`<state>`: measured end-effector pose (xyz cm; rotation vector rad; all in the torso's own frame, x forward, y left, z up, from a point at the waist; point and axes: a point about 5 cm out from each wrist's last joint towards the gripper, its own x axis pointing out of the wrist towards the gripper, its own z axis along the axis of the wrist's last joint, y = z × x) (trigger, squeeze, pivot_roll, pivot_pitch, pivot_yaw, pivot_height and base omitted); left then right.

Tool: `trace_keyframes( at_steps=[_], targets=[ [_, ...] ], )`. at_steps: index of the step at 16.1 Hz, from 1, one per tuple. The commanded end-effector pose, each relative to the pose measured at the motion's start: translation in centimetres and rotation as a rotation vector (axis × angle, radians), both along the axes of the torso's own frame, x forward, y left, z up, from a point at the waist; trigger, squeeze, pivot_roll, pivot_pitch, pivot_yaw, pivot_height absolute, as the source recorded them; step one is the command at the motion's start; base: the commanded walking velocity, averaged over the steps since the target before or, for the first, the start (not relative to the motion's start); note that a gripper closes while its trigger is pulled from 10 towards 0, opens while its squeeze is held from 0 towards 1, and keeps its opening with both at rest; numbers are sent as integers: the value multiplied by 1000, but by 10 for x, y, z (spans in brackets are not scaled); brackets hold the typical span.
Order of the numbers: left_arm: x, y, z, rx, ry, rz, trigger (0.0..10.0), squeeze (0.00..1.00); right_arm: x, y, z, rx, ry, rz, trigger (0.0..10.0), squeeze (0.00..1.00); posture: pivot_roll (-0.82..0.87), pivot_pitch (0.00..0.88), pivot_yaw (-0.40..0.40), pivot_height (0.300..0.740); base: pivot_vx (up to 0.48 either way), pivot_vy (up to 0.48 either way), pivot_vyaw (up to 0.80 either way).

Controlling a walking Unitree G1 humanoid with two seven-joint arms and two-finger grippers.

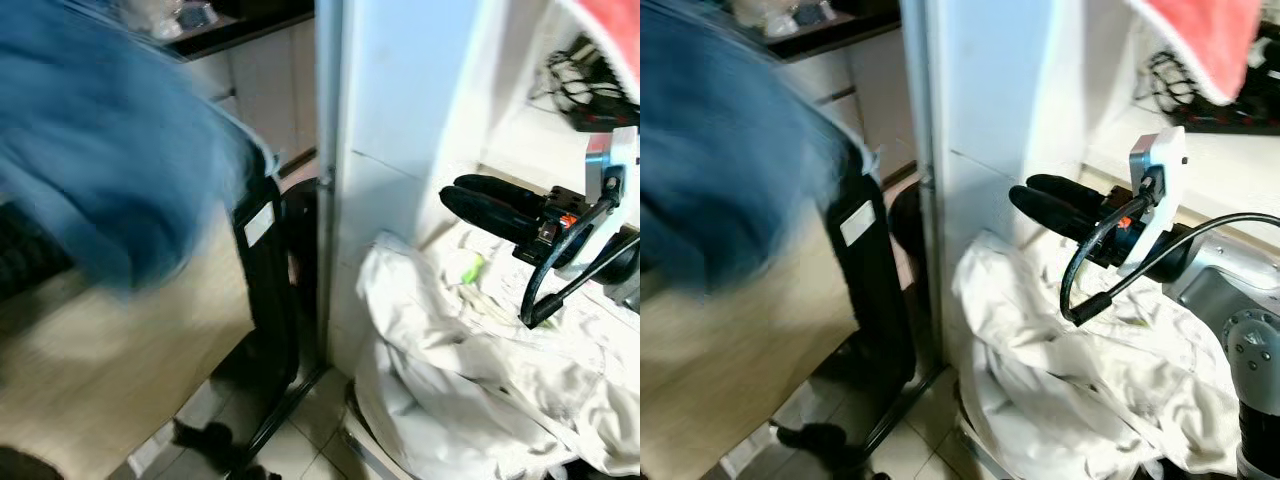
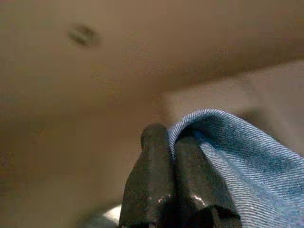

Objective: Clothes washing

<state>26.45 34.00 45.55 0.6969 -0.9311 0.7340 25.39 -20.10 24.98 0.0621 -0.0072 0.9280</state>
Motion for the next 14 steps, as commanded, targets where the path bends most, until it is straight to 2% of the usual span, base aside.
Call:
trace_keyframes(
  at_steps=[1, 3, 4, 5, 6, 7, 8, 9, 10, 11, 12, 13, 14],
  targets=[
    [11, -10, 0, 57, 63, -24, 0, 0, 0, 5, 4, -11, -33, 13, 10000, 0, -78, 0, 44, 740, 0, 0, 0],
    [63, -29, -49, 26, 445, -278, 0, 0, 3, 12, 0, -17, -27, 28, 10000, 0, -63, 0, 34, 740, 0, 0, 0],
    [74, -35, -65, 29, 536, -309, 0, 0, 4, 13, -2, -20, -25, 31, 10000, 0, -63, 0, 34, 740, 0, 0, 0],
    [93, -49, -104, 13, 719, -410, 0, 0, 5, 16, -5, -38, -18, 37, 10000, 0, -59, 0, 32, 740, 0, 0, 0],
    [105, -59, -139, 11, 882, -455, 0, 0, 5, 19, -10, -79, -3, 40, 10000, 0, -59, 0, 32, 740, 0, 0, 0],
    [113, -61, -164, 53, 1020, -425, 0, 0, 3, 24, -18, -135, 14, 57, 10000, 0, -68, 0, 40, 740, 0, 0, 0],
    [115, -61, -171, 65, 1067, -415, 0, 0, 2, 27, -20, -150, 19, 66, 10000, 0, -68, 0, 40, 740, 0, 0, 0],
    [118, -58, -171, 19, 1063, -420, 0, 0, -2, 31, -22, -149, 25, 86, 10000, 0, -73, 0, 43, 740, 0, 0, 0],
    [119, -61, -167, 9, 1045, -449, 0, 0, -3, 33, -23, -148, 25, 93, 10000, 0, -73, 0, 43, 740, 0, 0, 0],
    [123, -75, -163, -23, 1030, -585, 0, 0, -4, 37, -25, -148, 26, 101, 10000, 0, -73, 0, 44, 740, 0, 0, 0],
    [126, -89, -166, -41, 1062, -696, 0, 0, -4, 40, -28, -154, 29, 102, 10000, 0, -73, 0, 44, 740, 0, 0, 0],
    [128, -93, -169, -38, 1080, -717, 0, 0, -5, 41, -29, -160, 31, 103, 10000, 0, -73, 0, 44, 740, 0, 0, 0],
    [131, -94, -176, -32, 1125, -682, 0, 0, -5, 44, -32, -175, 37, 106, 10000, 0, -81, 0, 52, 740, 0, 0, 0]
  ],
)
